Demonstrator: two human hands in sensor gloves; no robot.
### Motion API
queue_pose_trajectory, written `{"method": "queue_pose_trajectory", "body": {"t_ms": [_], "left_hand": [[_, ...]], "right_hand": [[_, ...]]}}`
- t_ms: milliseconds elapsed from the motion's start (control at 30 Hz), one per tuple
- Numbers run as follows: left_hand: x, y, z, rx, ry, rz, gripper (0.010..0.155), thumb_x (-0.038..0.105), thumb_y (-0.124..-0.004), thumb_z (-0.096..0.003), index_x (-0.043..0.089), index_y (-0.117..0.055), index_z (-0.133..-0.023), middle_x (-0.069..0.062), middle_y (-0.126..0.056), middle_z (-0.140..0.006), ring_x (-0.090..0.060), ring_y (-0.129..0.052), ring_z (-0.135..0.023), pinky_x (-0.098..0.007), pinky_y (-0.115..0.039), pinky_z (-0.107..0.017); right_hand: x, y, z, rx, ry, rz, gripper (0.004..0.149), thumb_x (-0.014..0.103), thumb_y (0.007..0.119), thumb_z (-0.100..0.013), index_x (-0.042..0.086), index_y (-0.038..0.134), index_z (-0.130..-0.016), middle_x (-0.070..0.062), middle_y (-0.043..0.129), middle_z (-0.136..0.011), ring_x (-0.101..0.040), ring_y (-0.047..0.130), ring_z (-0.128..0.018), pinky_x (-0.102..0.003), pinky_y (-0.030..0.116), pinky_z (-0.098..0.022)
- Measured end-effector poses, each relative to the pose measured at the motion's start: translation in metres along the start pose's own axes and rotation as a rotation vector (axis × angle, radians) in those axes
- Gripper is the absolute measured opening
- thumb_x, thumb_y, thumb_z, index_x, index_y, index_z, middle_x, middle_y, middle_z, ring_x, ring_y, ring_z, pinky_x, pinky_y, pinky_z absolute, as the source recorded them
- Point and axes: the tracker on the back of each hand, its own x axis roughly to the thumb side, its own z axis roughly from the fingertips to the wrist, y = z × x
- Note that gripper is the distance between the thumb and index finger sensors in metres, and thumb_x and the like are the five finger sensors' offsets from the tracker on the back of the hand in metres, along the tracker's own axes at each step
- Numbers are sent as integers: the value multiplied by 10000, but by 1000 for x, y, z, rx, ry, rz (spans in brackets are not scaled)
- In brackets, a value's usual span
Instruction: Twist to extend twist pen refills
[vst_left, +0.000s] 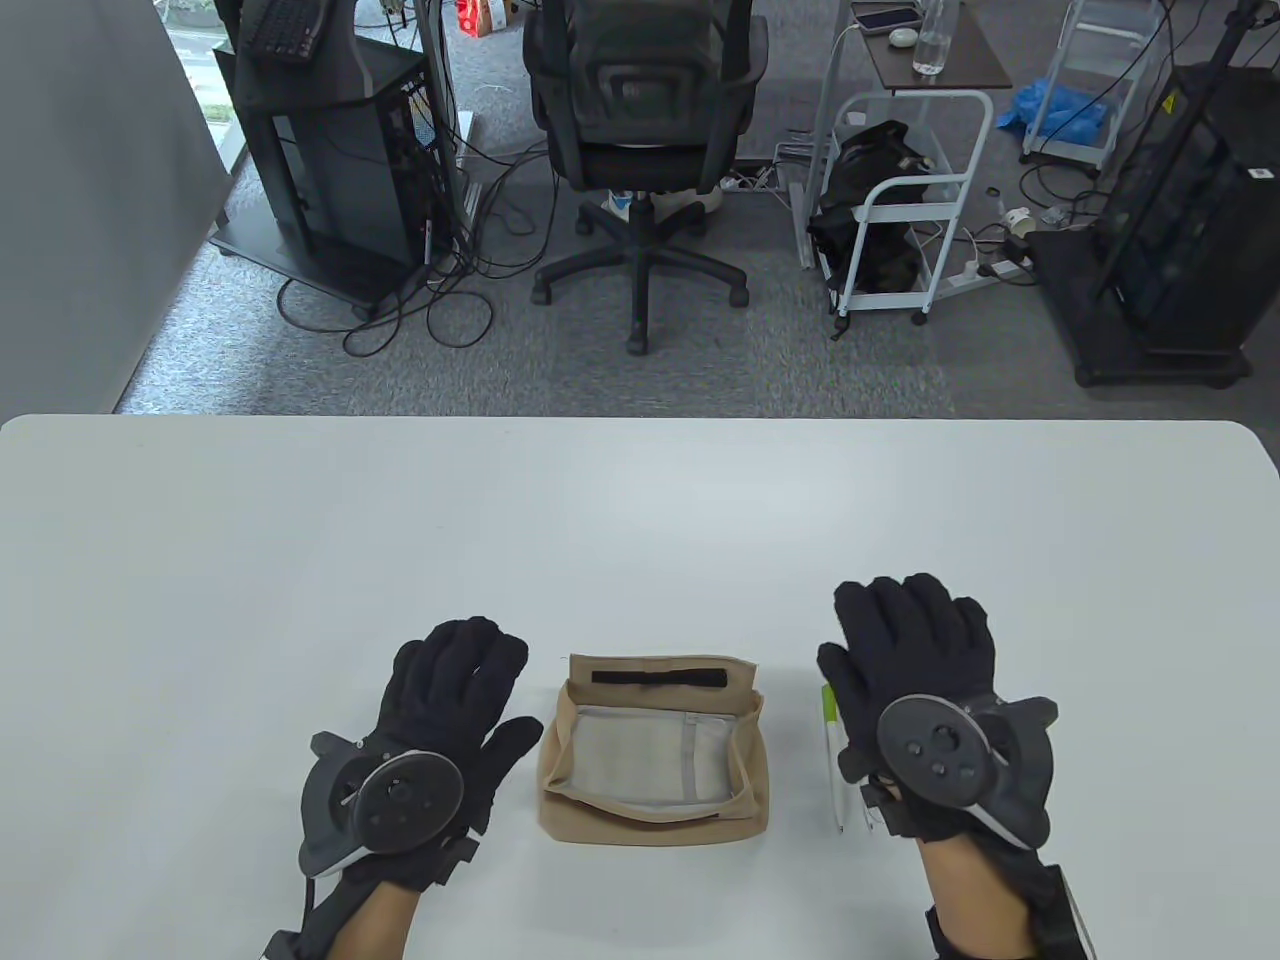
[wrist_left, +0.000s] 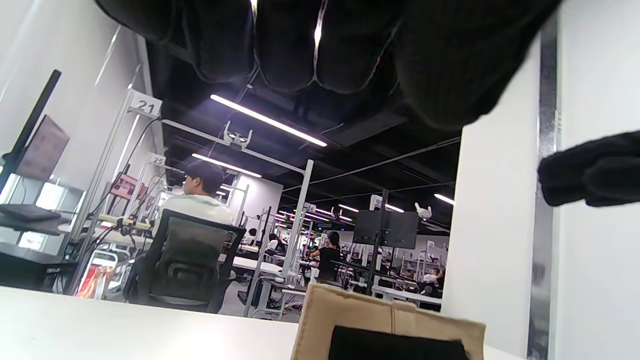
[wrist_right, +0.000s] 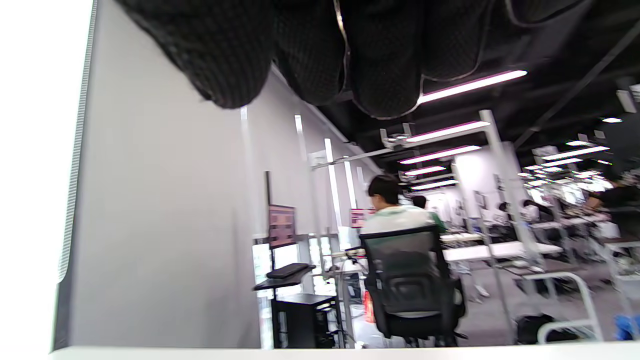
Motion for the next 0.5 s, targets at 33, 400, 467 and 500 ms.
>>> {"method": "queue_pose_trajectory", "body": {"t_ms": [33,400,467,500], "left_hand": [[0,-1,3,-10,-10,-4,789,549,-841,-395,185,-631,-1062,-159,-574,-1135,-461,-606,-1054,-657,-489,-702],[-15,-34,24,-220,14,14,977,686,-826,-323,248,-484,-1127,-135,-390,-1205,-478,-312,-1121,-709,-185,-677],[-19,-41,25,-260,32,28,1002,696,-824,-314,254,-450,-1132,-135,-351,-1209,-484,-263,-1116,-711,-157,-668],[-21,-43,26,-274,43,26,1009,703,-819,-312,258,-438,-1134,-135,-338,-1210,-487,-247,-1113,-711,-147,-664]], "right_hand": [[4,3,4,8,-25,0,635,426,840,-472,63,765,-988,-254,804,-980,-510,685,-914,-751,549,-652],[10,66,34,306,-89,42,848,611,824,-418,114,635,-1078,-245,636,-1104,-526,528,-995,-831,418,-649],[6,75,36,359,-82,73,898,657,802,-404,134,583,-1101,-238,565,-1137,-526,461,-1016,-842,381,-647],[4,81,37,382,-77,88,926,681,793,-393,141,563,-1109,-239,531,-1151,-531,428,-1022,-848,366,-643]]}}
